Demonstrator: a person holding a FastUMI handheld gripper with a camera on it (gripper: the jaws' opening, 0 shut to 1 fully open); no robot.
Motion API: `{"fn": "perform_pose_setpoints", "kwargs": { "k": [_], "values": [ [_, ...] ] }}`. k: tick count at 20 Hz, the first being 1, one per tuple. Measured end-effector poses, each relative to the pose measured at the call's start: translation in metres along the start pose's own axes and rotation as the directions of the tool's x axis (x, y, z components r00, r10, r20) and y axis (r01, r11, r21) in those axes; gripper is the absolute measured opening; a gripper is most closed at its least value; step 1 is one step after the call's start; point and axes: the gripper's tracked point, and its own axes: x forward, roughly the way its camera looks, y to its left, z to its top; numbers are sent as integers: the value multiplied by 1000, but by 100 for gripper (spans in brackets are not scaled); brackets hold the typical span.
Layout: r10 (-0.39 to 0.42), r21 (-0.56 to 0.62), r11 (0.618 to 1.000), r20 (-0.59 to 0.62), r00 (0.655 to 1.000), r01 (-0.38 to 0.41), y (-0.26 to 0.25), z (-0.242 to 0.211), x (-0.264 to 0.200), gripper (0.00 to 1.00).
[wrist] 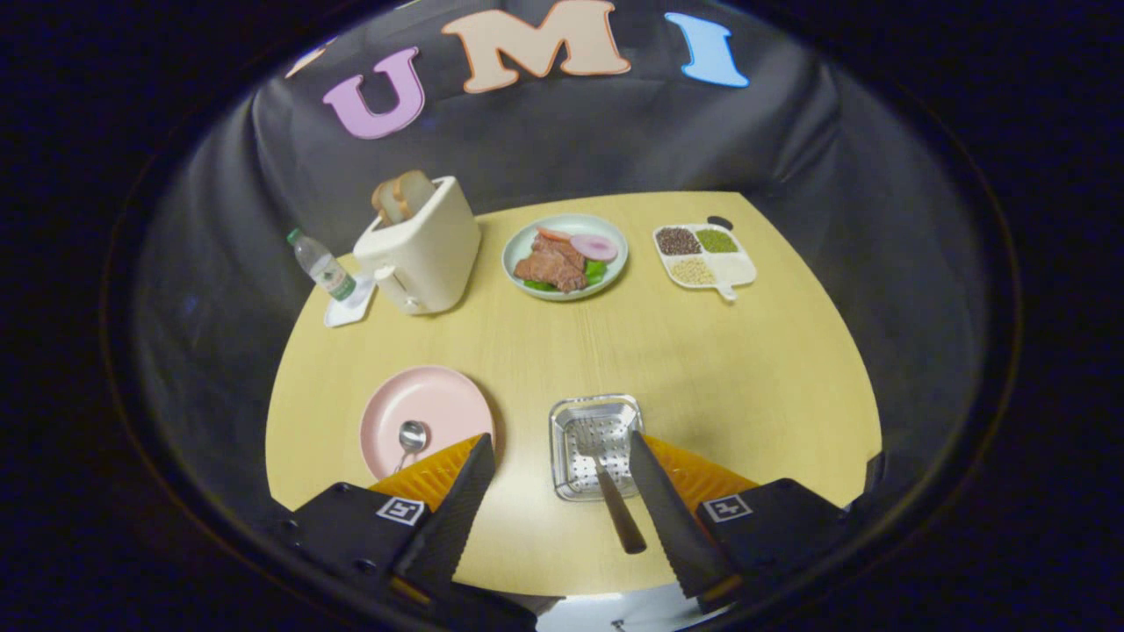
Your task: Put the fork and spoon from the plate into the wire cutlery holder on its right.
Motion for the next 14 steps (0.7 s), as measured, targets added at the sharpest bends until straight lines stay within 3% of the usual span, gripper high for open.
{"fn": "perform_pose_setpoints", "kwargs": {
  "k": [6, 14],
  "values": [
    [-57, 20, 998, 251, 966, 54, 44, 3, -21, 98],
    [-99, 134, 989, 339, 936, 56, 113, -51, -9, 98]
  ]
}}
